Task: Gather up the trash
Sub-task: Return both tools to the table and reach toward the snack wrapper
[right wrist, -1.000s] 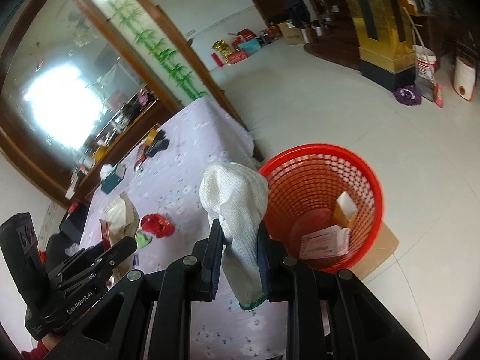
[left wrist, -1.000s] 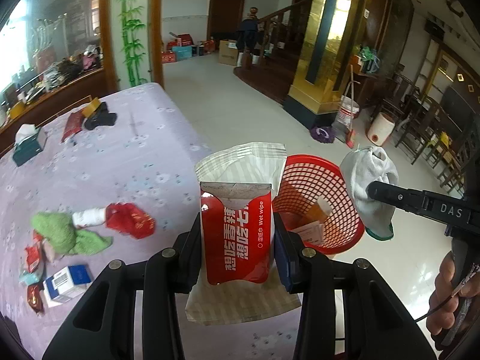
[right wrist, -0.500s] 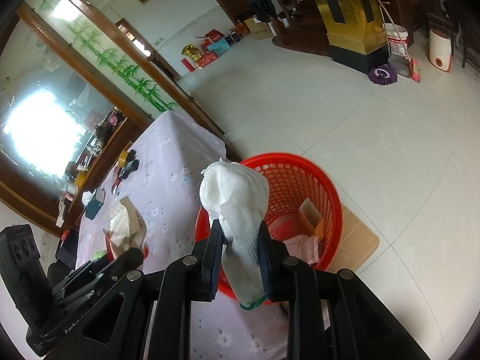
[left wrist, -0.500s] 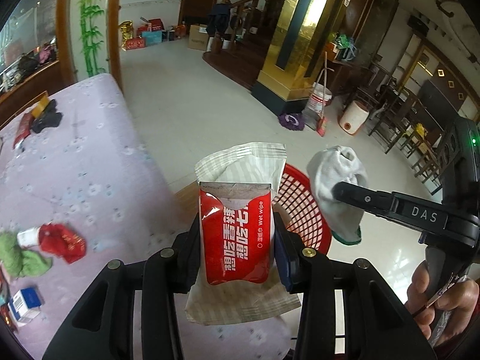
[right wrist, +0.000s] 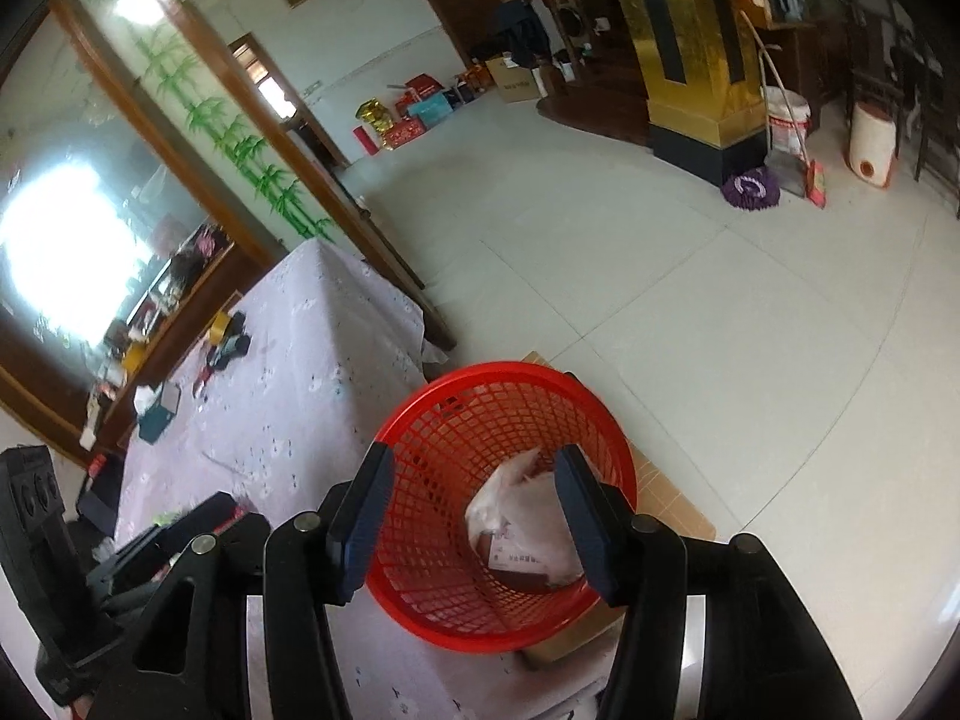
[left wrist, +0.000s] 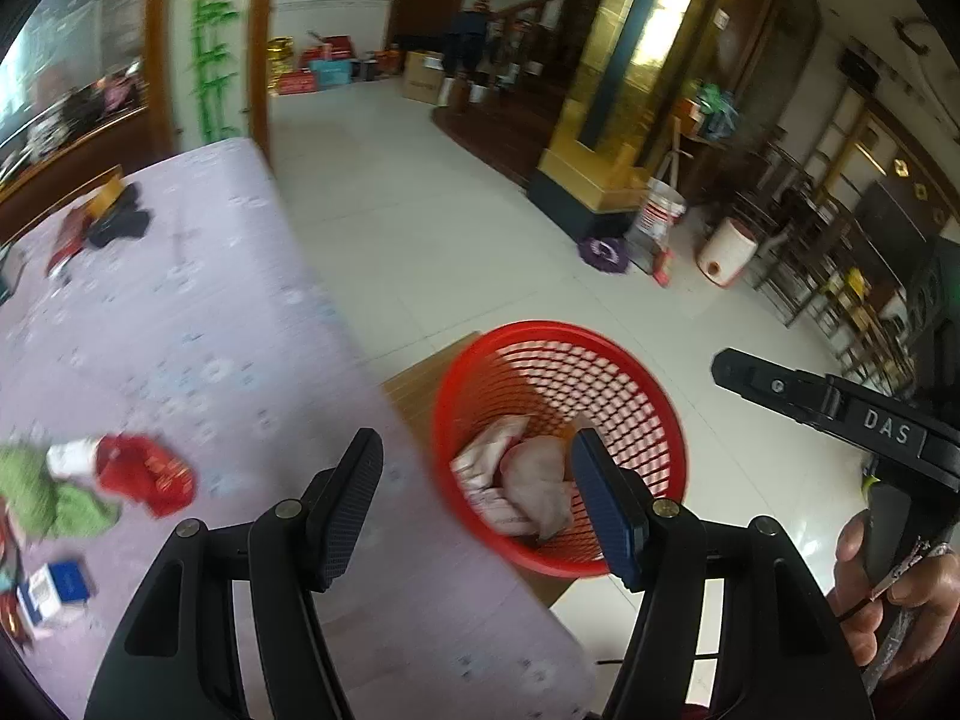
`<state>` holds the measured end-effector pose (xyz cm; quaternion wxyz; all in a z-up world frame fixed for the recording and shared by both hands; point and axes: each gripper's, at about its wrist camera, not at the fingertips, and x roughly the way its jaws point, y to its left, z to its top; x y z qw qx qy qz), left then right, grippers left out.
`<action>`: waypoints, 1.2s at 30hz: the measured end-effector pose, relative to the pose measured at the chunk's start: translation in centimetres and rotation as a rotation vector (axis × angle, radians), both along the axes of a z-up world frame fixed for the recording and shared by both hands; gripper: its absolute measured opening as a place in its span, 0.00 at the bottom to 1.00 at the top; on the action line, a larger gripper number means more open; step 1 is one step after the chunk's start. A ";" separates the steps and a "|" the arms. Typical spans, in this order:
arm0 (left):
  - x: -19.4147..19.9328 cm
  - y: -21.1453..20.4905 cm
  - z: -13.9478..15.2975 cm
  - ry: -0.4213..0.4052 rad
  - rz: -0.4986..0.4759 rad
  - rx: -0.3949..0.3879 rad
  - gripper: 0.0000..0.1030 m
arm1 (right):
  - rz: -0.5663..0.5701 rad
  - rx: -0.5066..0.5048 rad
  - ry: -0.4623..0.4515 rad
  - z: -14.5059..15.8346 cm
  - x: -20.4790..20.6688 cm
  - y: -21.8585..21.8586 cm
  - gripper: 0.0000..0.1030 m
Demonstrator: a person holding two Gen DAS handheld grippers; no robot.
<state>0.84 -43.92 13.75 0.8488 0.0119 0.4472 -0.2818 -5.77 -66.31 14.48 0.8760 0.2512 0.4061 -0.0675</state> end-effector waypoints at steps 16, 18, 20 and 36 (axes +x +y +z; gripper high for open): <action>-3.4 14.7 -0.5 -0.020 0.234 0.032 0.62 | 0.311 -0.053 -0.044 0.7 0.6 14.4 0.59; -4.1 17.0 -0.7 -0.016 0.271 0.033 0.62 | 0.346 -0.059 -0.049 0.9 0.3 16.2 0.59; -4.6 19.3 -0.8 -0.010 0.312 0.036 0.62 | 0.375 -0.056 -0.044 0.8 0.1 17.7 0.59; -4.5 40.2 -6.7 0.082 0.648 0.131 0.62 | 0.577 -0.087 0.001 0.8 -1.1 26.9 0.60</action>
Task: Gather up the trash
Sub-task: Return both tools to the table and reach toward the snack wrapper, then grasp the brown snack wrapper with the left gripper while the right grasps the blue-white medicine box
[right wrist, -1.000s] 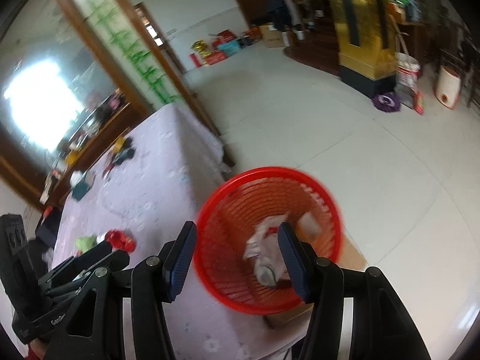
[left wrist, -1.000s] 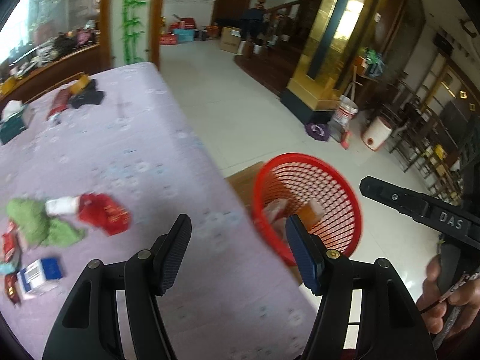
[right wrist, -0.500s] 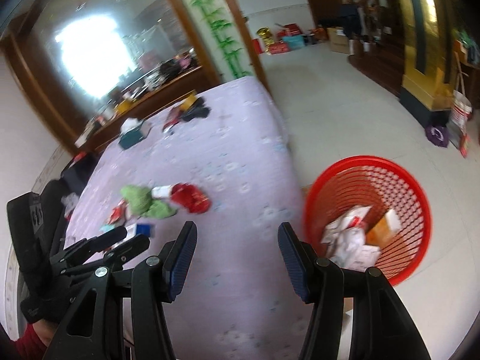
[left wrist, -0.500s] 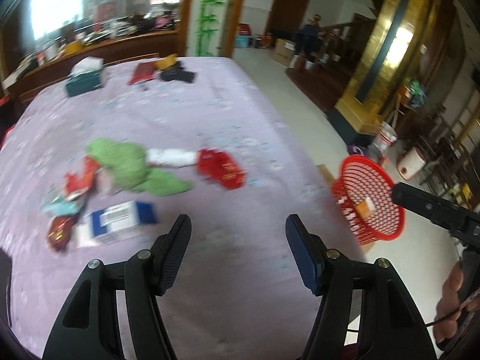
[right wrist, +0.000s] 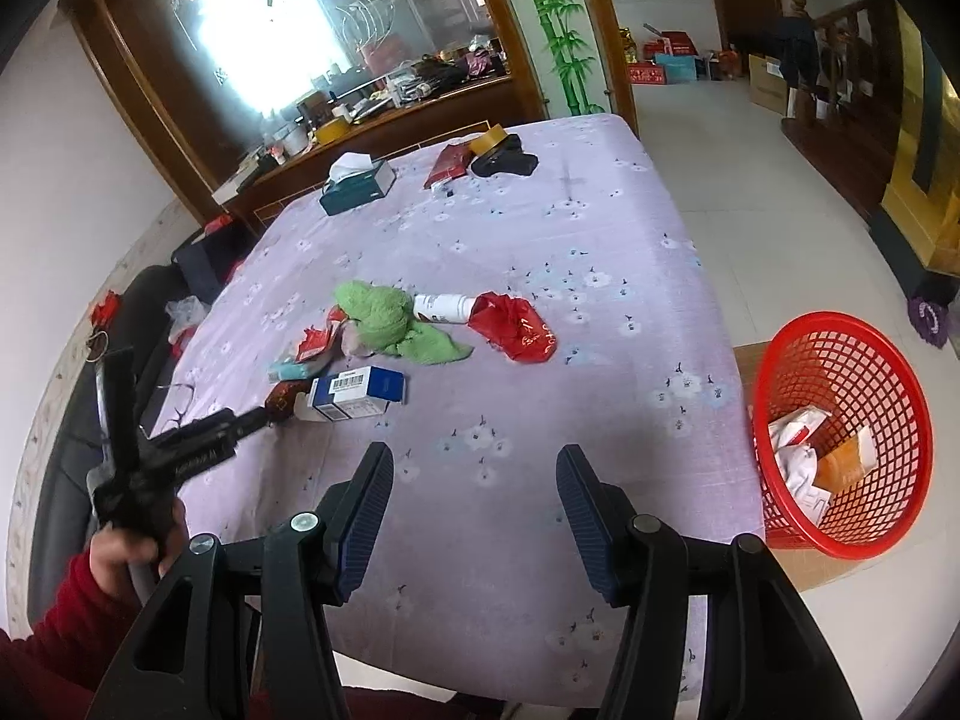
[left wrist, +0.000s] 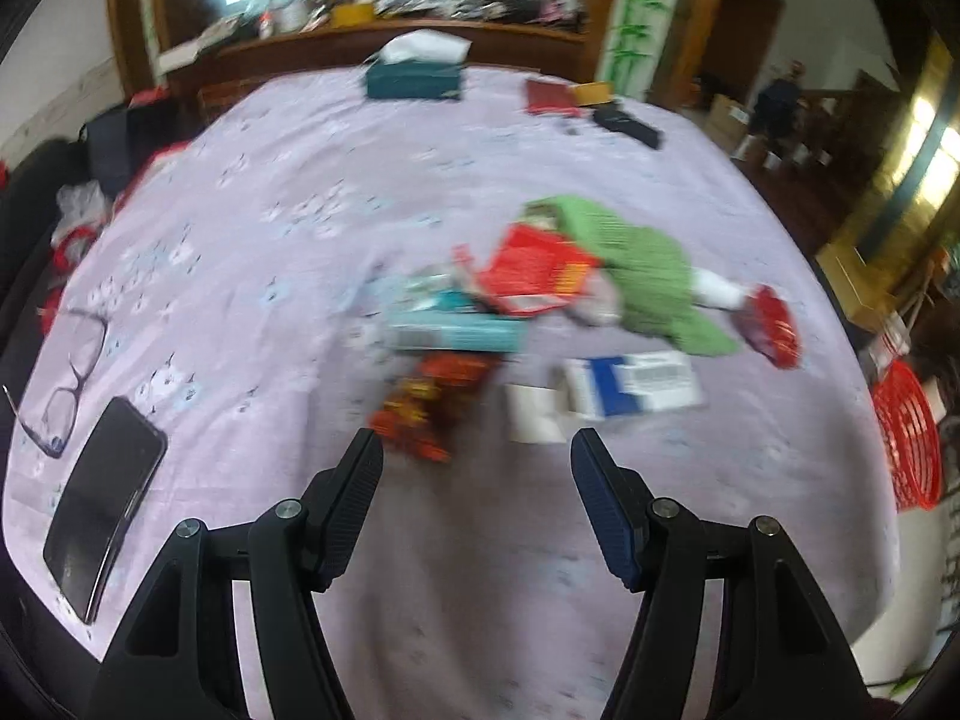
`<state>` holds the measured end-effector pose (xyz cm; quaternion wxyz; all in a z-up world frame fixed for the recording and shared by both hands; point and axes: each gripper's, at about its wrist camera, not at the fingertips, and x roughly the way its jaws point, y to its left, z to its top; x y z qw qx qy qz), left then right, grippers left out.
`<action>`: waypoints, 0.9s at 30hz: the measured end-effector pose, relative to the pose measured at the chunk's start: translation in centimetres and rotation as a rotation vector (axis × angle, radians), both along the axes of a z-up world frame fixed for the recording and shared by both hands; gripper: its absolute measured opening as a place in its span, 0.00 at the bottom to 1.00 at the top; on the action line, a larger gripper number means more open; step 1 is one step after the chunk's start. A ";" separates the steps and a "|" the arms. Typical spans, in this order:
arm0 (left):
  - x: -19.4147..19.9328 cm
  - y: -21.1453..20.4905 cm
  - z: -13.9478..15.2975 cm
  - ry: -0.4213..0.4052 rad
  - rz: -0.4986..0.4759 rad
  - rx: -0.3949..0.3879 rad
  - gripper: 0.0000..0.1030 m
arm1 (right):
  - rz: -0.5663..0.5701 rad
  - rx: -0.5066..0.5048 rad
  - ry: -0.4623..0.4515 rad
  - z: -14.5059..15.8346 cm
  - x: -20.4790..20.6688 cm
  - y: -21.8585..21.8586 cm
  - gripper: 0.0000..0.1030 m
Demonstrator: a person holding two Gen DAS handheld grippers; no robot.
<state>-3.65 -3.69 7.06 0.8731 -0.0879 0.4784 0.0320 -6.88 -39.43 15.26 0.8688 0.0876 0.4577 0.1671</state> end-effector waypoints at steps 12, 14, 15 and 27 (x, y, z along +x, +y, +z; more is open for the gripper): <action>4.8 1.6 -5.0 0.095 -0.036 -0.037 0.43 | -0.054 -0.040 -0.002 0.8 0.1 0.7 0.61; 5.1 1.4 -5.2 0.096 -0.041 -0.032 0.37 | -0.047 -0.042 0.001 0.8 0.4 1.1 0.61; 5.1 1.3 -5.2 0.094 -0.047 -0.033 0.34 | -0.034 -0.047 0.004 0.8 0.7 1.6 0.61; -1.5 3.2 -3.7 0.089 -0.007 -0.097 0.30 | 0.258 -0.047 0.102 -3.9 7.5 11.6 0.63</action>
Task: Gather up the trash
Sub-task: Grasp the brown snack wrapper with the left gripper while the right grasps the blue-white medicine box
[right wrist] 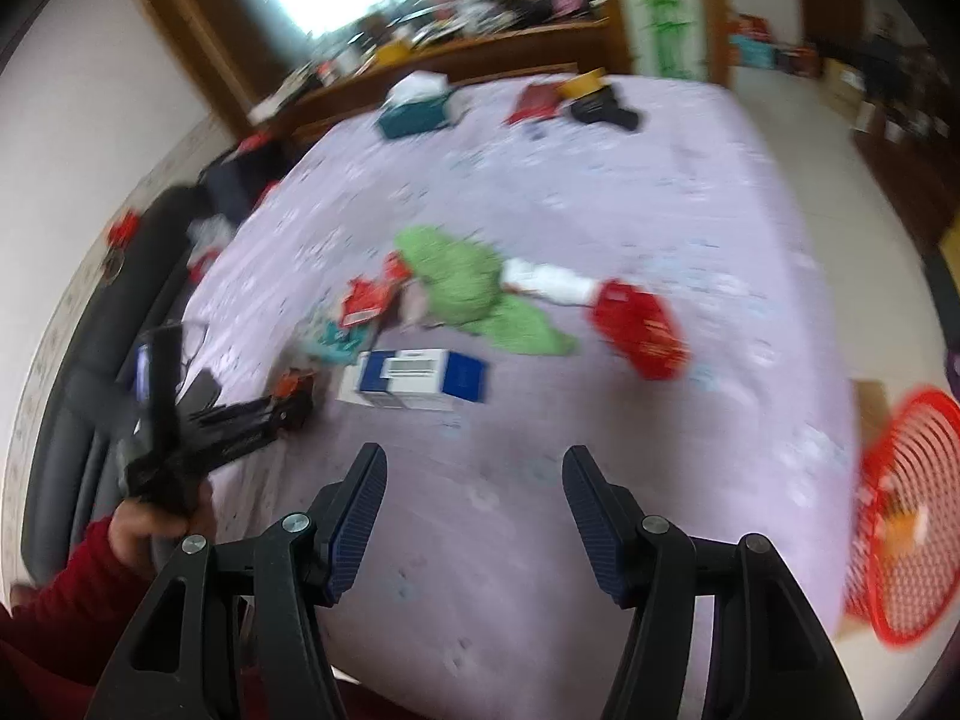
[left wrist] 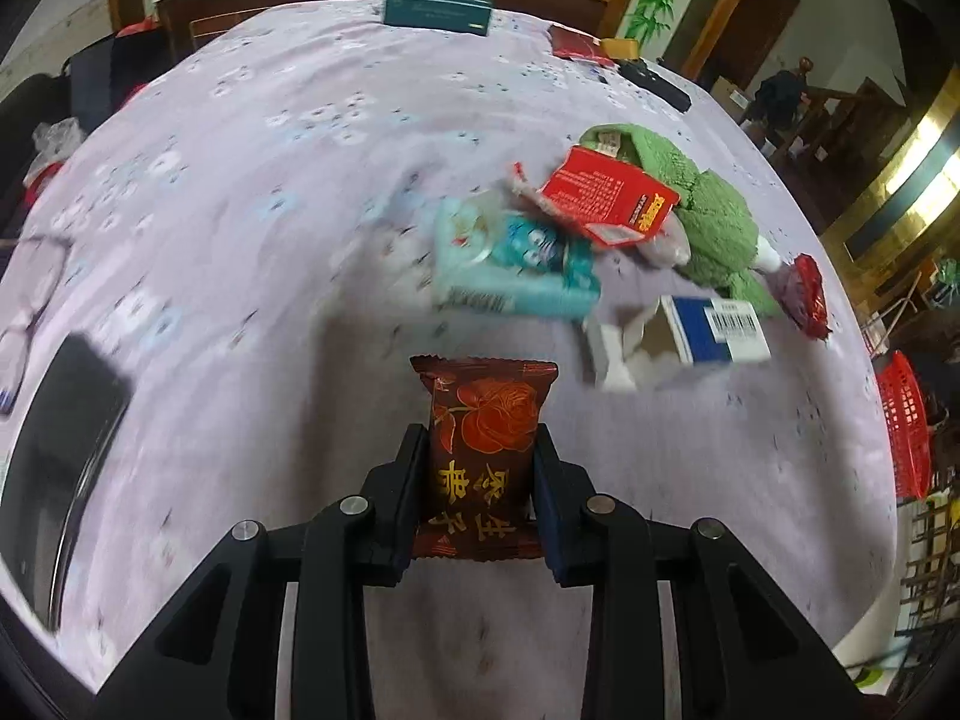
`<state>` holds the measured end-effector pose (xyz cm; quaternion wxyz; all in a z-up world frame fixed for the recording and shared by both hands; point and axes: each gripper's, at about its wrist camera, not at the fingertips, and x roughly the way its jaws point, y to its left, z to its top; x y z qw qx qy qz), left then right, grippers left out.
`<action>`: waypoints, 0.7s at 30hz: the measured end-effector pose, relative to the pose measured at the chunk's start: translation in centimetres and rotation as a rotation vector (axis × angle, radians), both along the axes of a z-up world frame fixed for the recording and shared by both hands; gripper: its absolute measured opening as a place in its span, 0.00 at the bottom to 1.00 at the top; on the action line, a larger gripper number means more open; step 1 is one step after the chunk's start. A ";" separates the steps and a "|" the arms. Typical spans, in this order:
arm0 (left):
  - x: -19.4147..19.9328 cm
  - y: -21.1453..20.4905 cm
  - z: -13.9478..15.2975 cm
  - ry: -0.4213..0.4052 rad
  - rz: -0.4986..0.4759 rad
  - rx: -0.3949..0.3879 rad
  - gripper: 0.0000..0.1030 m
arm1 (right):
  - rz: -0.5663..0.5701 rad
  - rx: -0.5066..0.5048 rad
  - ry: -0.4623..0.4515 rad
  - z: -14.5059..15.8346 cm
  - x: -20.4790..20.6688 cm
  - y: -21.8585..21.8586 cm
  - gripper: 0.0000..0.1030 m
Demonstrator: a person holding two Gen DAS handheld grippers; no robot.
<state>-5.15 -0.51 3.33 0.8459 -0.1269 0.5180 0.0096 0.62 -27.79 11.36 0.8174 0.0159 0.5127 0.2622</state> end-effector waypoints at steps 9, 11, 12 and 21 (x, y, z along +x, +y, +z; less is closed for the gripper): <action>-4.2 1.1 2.2 -0.023 0.050 0.002 0.31 | 0.117 0.022 0.060 -4.9 7.2 8.4 0.63; -4.6 1.1 2.3 -0.027 0.058 0.002 0.31 | 0.108 0.002 0.076 -6.2 8.1 9.2 0.63; -4.7 1.1 2.3 -0.028 0.060 0.004 0.31 | 0.103 0.008 0.109 -7.1 8.5 9.3 0.63; -5.1 0.9 2.3 -0.042 0.078 -0.007 0.31 | 0.189 0.067 0.256 -8.2 3.3 8.7 0.64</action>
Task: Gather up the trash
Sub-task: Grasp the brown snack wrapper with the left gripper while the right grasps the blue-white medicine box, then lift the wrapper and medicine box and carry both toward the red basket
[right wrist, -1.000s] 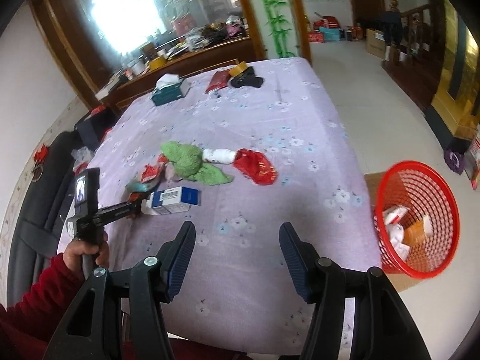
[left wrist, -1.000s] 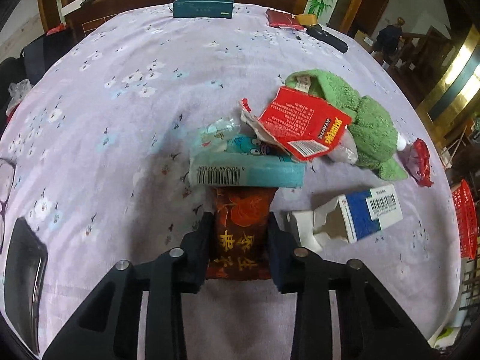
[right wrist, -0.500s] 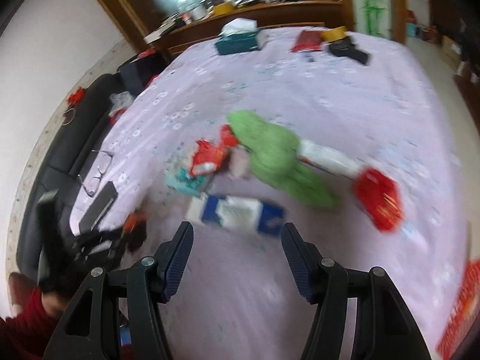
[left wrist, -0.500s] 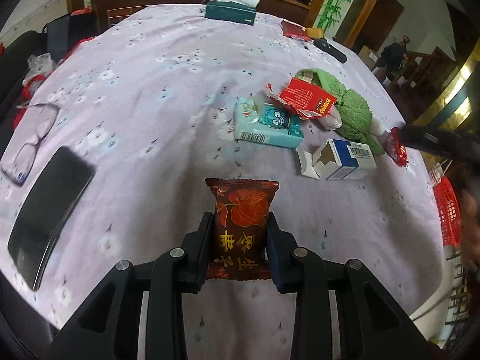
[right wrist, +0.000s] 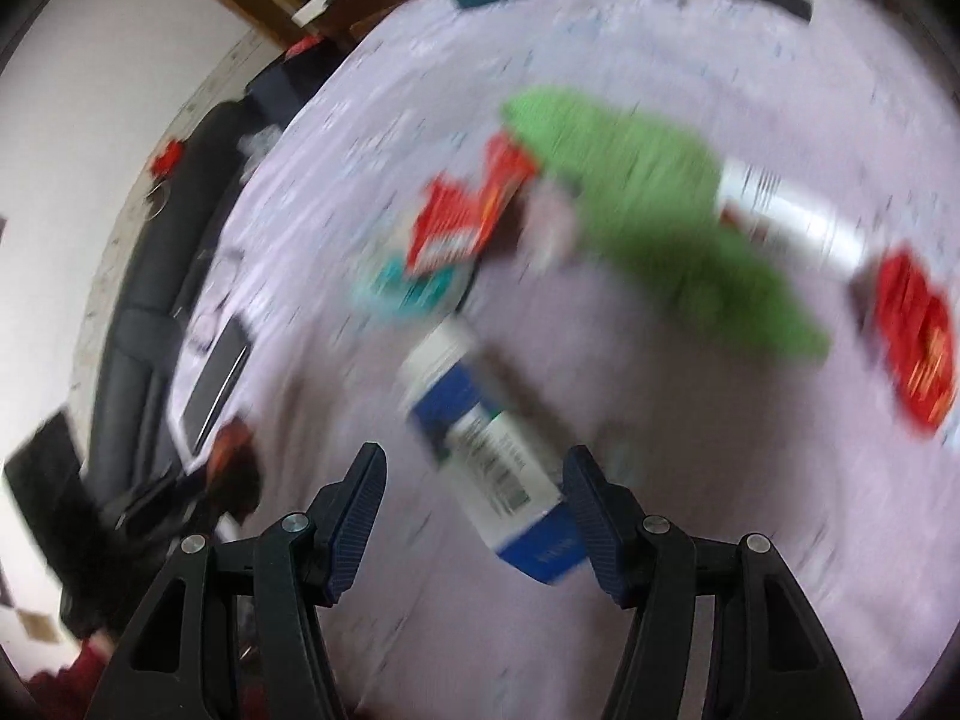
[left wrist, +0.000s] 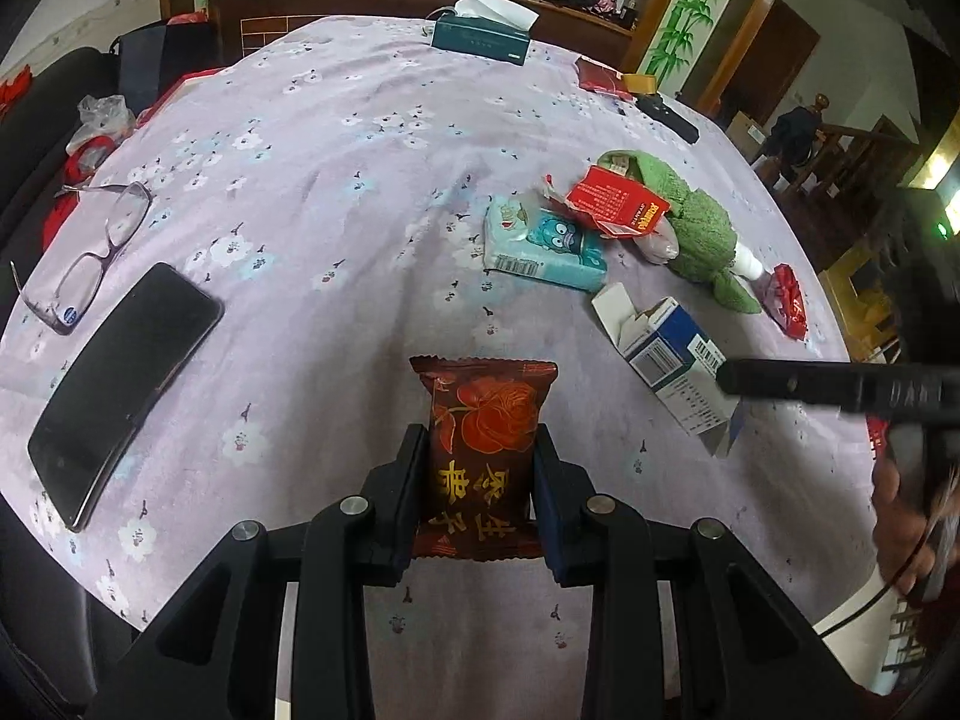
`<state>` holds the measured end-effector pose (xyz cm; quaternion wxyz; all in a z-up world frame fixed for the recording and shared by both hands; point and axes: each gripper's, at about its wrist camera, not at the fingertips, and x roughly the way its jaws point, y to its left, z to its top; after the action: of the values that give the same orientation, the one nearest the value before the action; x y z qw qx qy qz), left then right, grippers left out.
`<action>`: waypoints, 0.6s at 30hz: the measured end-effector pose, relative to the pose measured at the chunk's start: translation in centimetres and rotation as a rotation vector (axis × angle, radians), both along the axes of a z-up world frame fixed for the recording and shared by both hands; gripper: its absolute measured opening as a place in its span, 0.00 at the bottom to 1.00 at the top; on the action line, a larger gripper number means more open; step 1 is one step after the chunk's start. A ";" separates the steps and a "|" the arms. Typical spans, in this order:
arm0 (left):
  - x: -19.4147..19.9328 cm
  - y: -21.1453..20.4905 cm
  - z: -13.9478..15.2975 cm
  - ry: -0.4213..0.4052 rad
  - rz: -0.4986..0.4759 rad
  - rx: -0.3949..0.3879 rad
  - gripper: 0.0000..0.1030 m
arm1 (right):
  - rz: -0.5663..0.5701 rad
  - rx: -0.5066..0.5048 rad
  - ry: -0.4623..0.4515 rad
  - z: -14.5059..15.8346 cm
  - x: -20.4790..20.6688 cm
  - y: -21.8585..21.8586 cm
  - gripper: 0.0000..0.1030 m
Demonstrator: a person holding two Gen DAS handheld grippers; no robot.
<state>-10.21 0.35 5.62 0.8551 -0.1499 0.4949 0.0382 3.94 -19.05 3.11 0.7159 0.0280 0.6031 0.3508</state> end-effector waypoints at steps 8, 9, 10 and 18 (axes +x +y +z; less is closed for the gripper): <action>0.1 -1.0 0.4 -0.011 -0.013 0.006 0.31 | 0.034 -0.173 -0.170 -0.4 -0.6 2.3 0.64; 0.1 -1.2 0.4 -0.013 -0.016 0.007 0.31 | 0.040 -0.181 -0.166 -0.7 -0.7 2.4 0.64; 0.0 -1.3 0.5 -0.015 -0.019 0.010 0.31 | 0.048 -0.188 -0.167 -0.9 -0.9 2.5 0.61; 0.2 -4.3 1.4 -0.044 -0.053 0.051 0.30 | -0.061 -0.185 -0.205 0.6 -3.9 -0.3 0.40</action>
<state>-10.06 -3.95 7.00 0.8701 -0.1158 0.4785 0.0249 0.00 -19.40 3.76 0.7834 -0.0558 0.5556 0.2729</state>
